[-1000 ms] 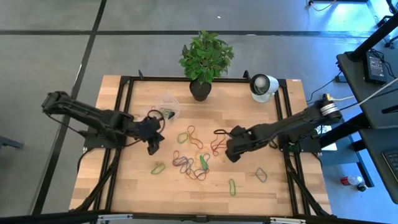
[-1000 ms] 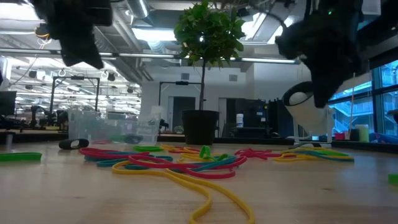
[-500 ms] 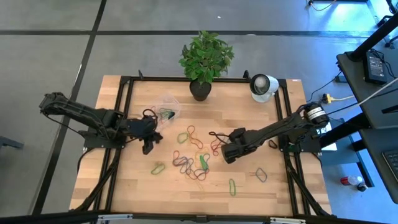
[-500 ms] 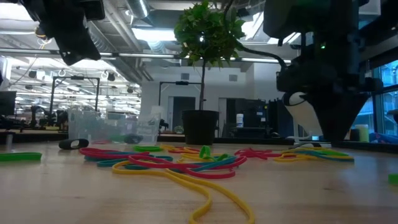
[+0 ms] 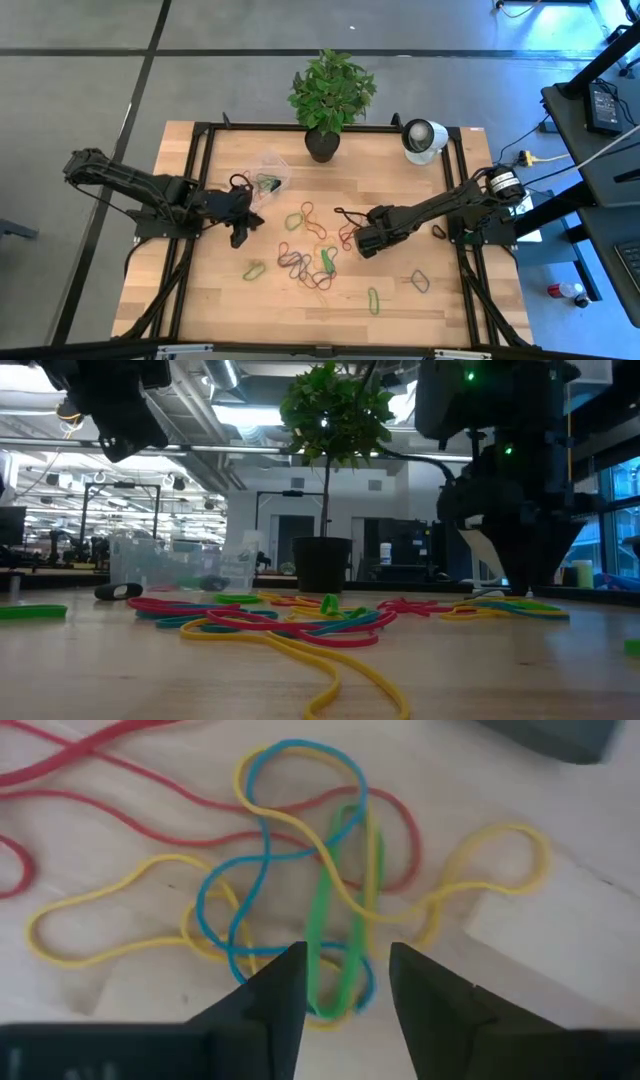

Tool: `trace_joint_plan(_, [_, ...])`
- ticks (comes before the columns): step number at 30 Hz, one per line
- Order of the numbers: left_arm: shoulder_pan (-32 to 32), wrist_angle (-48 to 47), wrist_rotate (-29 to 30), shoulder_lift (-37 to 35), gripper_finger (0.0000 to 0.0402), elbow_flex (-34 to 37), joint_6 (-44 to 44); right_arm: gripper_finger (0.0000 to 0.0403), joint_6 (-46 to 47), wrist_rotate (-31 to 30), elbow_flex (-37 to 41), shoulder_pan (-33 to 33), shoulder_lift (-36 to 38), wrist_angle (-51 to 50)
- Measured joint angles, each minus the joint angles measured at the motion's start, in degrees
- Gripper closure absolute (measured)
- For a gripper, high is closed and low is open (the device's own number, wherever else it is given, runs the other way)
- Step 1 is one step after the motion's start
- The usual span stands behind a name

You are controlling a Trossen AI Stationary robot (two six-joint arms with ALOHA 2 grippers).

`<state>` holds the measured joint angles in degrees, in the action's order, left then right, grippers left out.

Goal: Pick and place rubber bands into bin
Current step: Put the green rubber band into the transparent bin

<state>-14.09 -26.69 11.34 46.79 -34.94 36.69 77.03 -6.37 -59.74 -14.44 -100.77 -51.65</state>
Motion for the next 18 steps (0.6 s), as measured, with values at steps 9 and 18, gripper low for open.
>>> trace_joint_plan(9, [0.0, 2.5, 0.8, 0.0, 0.0400, 0.0, 1.0, 0.0288, 0.5, 0.9, 4.6, 0.0, 0.0, 7.4])
trace_joint_plan(18, [0.0, 3.3, 1.2, 0.0, 0.0400, 0.0, 3.2, 0.0386, -2.4, 0.6, 0.6, -0.1, 1.1, 3.7])
